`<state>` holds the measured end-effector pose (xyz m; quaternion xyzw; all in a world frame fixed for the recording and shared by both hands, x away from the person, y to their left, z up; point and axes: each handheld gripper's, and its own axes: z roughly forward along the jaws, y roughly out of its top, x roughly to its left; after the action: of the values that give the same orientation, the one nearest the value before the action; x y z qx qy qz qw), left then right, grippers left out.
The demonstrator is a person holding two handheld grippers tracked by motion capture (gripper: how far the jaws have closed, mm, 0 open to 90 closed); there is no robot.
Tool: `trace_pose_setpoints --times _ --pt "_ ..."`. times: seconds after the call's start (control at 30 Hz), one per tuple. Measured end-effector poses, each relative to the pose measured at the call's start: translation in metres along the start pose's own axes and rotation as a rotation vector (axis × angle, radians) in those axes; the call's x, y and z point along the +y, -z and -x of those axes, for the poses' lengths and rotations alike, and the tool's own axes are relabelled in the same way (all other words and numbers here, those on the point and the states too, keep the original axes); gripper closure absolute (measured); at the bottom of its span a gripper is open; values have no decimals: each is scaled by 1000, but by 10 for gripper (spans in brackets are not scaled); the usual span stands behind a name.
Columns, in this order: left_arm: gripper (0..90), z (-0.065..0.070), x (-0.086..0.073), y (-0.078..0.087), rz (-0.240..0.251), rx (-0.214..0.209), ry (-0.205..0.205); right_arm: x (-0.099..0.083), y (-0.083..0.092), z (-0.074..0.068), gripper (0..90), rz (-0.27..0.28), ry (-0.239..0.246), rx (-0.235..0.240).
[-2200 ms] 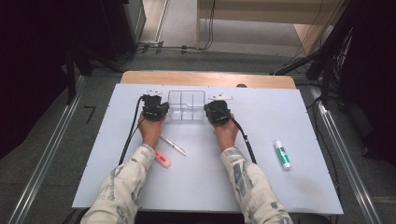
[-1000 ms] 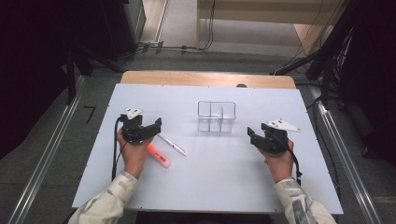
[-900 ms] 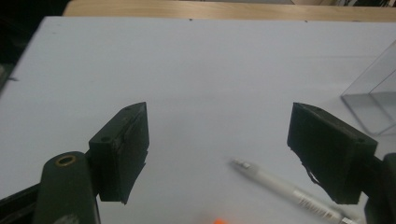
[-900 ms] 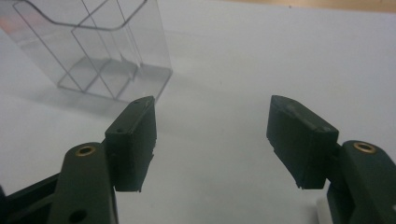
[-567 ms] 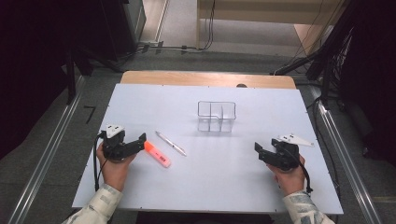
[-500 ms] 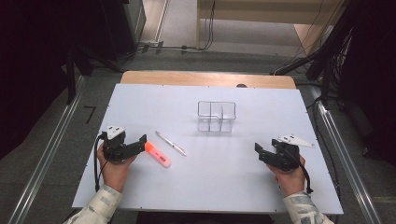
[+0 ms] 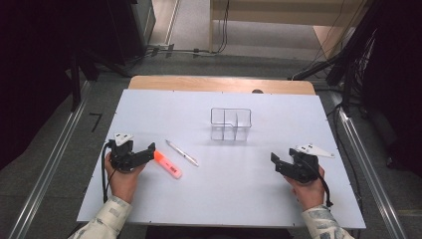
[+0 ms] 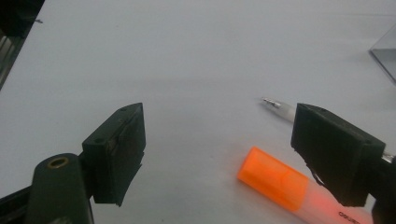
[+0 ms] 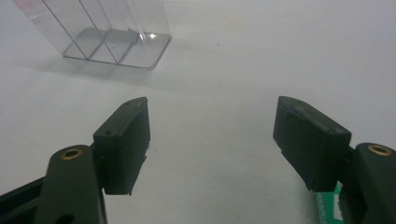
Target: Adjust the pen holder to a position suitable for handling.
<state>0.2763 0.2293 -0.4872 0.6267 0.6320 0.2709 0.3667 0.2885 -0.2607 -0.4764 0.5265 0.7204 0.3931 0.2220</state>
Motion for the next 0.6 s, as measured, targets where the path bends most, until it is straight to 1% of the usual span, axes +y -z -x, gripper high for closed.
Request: trace_pose_setpoints --times 0.07,0.17,0.23,0.6 --pt "185 -1 0 -1 1 2 5 0 -1 -1 258 -2 2 4" --pt "185 -2 0 -3 -10 4 6 0 -3 -3 258 -11 7 4" --pt "185 -2 0 -3 -11 11 -2 0 -3 -3 258 -13 9 5" --pt "185 -3 -1 -2 -12 -1 19 0 -3 -3 258 -13 10 5"
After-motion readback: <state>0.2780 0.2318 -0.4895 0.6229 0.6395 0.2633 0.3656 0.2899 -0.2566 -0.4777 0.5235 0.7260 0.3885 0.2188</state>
